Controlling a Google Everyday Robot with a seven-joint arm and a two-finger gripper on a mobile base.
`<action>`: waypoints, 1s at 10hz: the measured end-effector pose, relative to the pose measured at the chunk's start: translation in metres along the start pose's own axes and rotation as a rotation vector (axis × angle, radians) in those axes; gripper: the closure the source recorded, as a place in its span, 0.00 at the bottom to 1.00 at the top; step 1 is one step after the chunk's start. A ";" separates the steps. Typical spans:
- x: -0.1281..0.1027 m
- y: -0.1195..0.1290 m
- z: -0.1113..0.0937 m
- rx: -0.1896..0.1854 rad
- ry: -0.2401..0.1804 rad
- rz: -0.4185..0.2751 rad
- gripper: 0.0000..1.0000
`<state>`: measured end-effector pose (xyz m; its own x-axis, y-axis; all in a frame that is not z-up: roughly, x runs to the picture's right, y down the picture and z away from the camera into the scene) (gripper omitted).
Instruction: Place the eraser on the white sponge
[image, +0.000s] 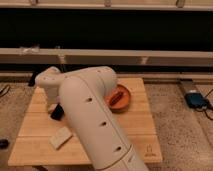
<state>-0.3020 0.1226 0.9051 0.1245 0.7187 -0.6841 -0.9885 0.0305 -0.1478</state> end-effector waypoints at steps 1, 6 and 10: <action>-0.001 -0.001 -0.001 0.000 -0.002 -0.002 0.37; 0.005 -0.015 0.005 0.065 -0.014 -0.047 0.87; 0.020 -0.012 -0.037 0.040 -0.046 -0.140 0.90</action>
<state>-0.2843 0.1108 0.8672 0.2581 0.7363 -0.6255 -0.9645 0.1595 -0.2103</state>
